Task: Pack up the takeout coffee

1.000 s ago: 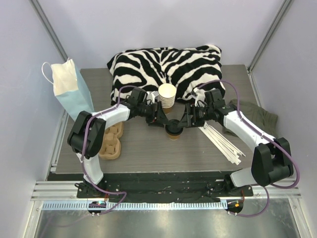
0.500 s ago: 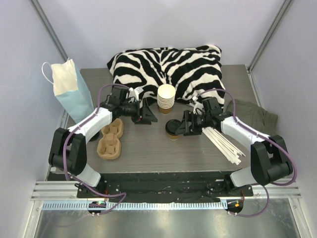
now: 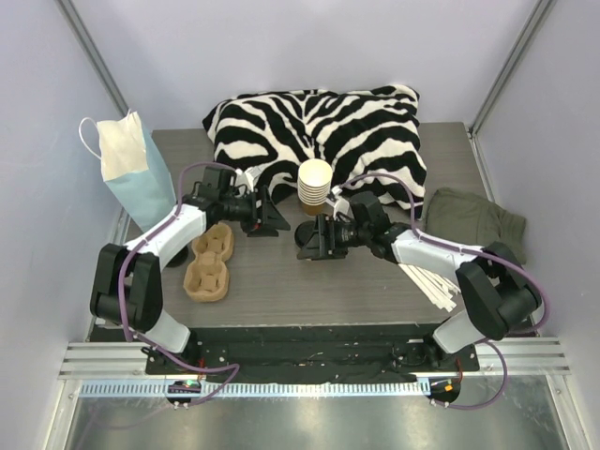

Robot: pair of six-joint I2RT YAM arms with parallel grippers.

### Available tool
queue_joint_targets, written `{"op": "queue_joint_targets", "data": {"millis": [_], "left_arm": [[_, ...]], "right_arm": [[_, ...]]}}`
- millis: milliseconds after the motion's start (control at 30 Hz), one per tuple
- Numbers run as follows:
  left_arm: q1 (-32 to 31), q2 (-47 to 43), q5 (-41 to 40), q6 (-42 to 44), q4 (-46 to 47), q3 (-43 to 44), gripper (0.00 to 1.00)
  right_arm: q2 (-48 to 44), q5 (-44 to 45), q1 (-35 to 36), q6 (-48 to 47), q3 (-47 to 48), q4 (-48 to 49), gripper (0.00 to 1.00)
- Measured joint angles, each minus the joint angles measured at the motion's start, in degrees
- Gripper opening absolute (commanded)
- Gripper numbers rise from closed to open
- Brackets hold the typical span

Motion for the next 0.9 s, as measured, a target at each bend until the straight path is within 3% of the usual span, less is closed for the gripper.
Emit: {"op": "queue_joint_targets", "data": {"millis": [300, 400, 500, 733, 900], "left_arm": [[0.6, -0.5, 0.0, -1.8, 2.2, -2.2, 0.55], [0.3, -1.0, 0.1, -1.8, 2.8, -2.2, 0.39], [-0.9, -1.2, 0.3, -2.1, 4.0, -2.2, 0.29], [-7.6, 0.9, 0.5, -4.2, 8.3, -0.2, 0.23], [-9.7, 4.7, 0.4, -5.2, 10.6, 1.5, 0.19]], "right_arm": [[0.3, -1.0, 0.7, 2.4, 3.3, 0.5, 0.71], [-5.4, -1.6, -1.6, -0.1, 4.9, -5.2, 0.61], [-8.5, -0.7, -3.6, -4.3, 9.4, -11.4, 0.47], [-7.5, 3.8, -5.3, -11.8, 14.1, -19.7, 0.33], [-3.0, 5.1, -5.3, -14.3, 16.3, -23.8, 0.32]]}}
